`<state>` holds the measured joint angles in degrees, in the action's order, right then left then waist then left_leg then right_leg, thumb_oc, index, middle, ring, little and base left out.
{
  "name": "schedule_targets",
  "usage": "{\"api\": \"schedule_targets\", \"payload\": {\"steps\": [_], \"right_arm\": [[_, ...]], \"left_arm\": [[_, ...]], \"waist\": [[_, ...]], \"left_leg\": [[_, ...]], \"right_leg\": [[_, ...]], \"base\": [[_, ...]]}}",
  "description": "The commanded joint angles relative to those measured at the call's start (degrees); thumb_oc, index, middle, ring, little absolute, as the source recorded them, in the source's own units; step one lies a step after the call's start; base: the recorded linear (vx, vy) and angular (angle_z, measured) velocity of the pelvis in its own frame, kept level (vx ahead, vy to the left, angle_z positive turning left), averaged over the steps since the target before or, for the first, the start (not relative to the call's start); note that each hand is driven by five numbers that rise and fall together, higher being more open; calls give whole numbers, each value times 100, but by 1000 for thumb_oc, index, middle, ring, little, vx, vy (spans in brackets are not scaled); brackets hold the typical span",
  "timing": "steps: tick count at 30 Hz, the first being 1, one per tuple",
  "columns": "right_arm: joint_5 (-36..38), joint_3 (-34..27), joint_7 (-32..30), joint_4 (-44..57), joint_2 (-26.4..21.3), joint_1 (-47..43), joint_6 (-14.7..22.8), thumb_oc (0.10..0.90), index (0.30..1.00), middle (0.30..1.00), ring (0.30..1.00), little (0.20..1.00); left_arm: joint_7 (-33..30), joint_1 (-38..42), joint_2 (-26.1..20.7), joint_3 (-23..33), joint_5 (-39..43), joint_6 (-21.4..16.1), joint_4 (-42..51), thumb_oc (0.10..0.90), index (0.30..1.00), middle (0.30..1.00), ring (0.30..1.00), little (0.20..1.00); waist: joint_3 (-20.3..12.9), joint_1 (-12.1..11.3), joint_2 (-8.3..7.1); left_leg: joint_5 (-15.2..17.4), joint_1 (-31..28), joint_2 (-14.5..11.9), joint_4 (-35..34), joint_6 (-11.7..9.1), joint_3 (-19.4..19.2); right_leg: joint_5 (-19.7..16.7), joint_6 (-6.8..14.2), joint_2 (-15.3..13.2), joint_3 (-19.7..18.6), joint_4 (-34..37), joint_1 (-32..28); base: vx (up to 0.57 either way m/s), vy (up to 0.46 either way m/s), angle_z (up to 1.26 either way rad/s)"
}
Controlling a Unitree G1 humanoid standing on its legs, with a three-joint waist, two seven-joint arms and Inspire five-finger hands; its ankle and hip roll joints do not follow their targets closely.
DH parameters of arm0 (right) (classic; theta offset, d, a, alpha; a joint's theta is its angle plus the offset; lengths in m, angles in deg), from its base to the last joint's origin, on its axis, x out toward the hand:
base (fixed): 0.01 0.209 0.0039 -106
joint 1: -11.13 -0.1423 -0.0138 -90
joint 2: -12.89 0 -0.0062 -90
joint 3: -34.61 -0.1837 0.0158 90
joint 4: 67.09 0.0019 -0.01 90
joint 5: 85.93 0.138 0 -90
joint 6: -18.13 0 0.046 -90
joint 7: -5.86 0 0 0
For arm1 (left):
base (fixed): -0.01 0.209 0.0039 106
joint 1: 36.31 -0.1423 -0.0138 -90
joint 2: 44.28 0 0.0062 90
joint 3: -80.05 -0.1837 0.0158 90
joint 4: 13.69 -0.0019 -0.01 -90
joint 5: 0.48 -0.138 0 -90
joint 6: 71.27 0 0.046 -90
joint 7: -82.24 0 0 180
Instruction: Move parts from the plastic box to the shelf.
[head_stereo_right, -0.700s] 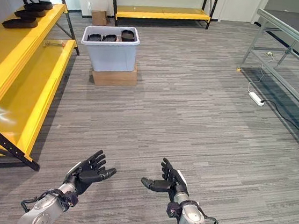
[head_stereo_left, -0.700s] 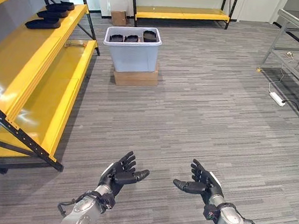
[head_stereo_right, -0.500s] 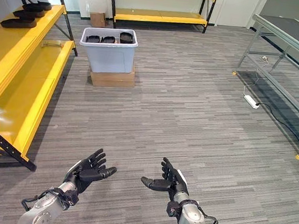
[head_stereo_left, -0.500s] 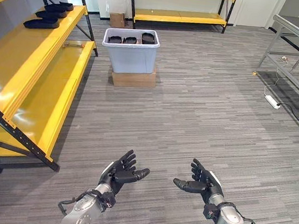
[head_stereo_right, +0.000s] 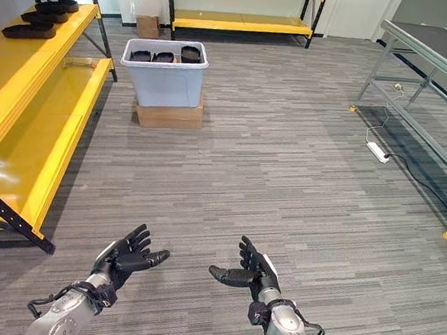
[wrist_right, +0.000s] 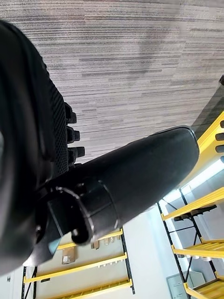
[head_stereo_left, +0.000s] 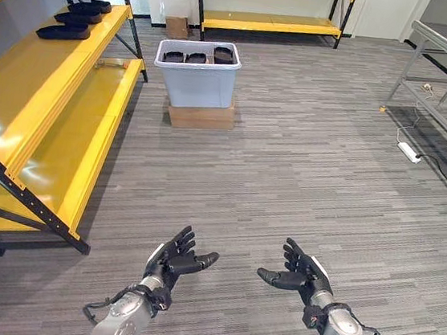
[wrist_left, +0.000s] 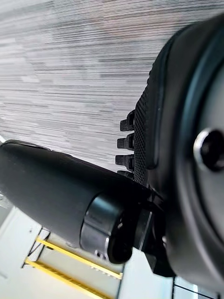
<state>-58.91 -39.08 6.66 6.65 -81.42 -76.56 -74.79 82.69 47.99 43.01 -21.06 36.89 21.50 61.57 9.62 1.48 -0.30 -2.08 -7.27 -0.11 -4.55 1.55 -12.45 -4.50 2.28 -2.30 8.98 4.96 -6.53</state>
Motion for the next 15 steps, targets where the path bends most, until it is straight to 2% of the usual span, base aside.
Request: {"api": "schedule_targets", "payload": {"steps": [1,8,9,10,11,12,14,15], "right_arm": [[7,36,80,202,233,-572,685,900,1000,1000,1000,1000],[-43,-16,-100,125,318,-594,884,900,1000,1000,1000,1000],[-40,-18,-87,94,339,-597,961,900,1000,1000,1000,1000],[-78,-55,-72,109,369,-571,1026,900,1000,1000,1000,1000],[-92,-66,-84,107,374,-568,1045,900,1000,1000,1000,1000],[-239,-100,-111,74,397,-559,1080,900,1000,1000,1000,1000],[-553,-117,-224,-4,408,-568,1093,900,1000,1000,1000,1000],[-560,-118,-228,-11,407,-569,1092,900,1000,1000,1000,1000]], "left_arm": [[202,539,21,29,-120,-257,248,900,1000,1000,1000,1000],[495,686,-46,-99,-168,-47,147,900,1000,1000,1000,1000],[565,751,-62,-134,-180,5,102,900,1000,1000,1000,1000],[761,845,-77,-175,-240,-6,85,900,1000,1000,1000,1000],[786,859,-81,-185,-236,-2,93,900,1000,1000,1000,1000],[808,901,-67,-240,-210,-1,112,900,1000,1000,1000,1000],[765,916,-31,-297,-104,-9,178,900,1000,1000,1000,1000],[763,916,-28,-299,-92,-11,184,900,1000,1000,1000,1000]], "waist": [[-120,11,-208],[34,53,-170],[83,73,-154],[171,116,-100],[181,121,-94],[238,148,-38],[301,176,38],[304,175,40]], "left_leg": [[545,-122,-68,-45,-93,124],[529,-80,95,-29,187,224],[537,-33,151,10,278,244],[550,17,210,47,393,254],[553,26,222,52,409,253],[584,28,259,75,454,264],[631,-67,310,40,466,246],[633,-74,315,36,466,241]], "right_leg": [[437,382,-235,106,-125,-220],[774,420,-221,4,-1185,207],[691,473,-253,4,-1645,428],[493,572,-352,28,-2435,810],[469,585,-375,28,-2549,872],[326,601,-453,75,-3124,1114],[165,637,-536,190,-3740,1424],[166,640,-540,191,-3768,1441]], "base": [[34,91,3],[19,144,3],[-43,242,-4],[-45,238,-7],[-34,271,-9],[7,185,-5],[67,211,-1],[128,141,-3]]}}
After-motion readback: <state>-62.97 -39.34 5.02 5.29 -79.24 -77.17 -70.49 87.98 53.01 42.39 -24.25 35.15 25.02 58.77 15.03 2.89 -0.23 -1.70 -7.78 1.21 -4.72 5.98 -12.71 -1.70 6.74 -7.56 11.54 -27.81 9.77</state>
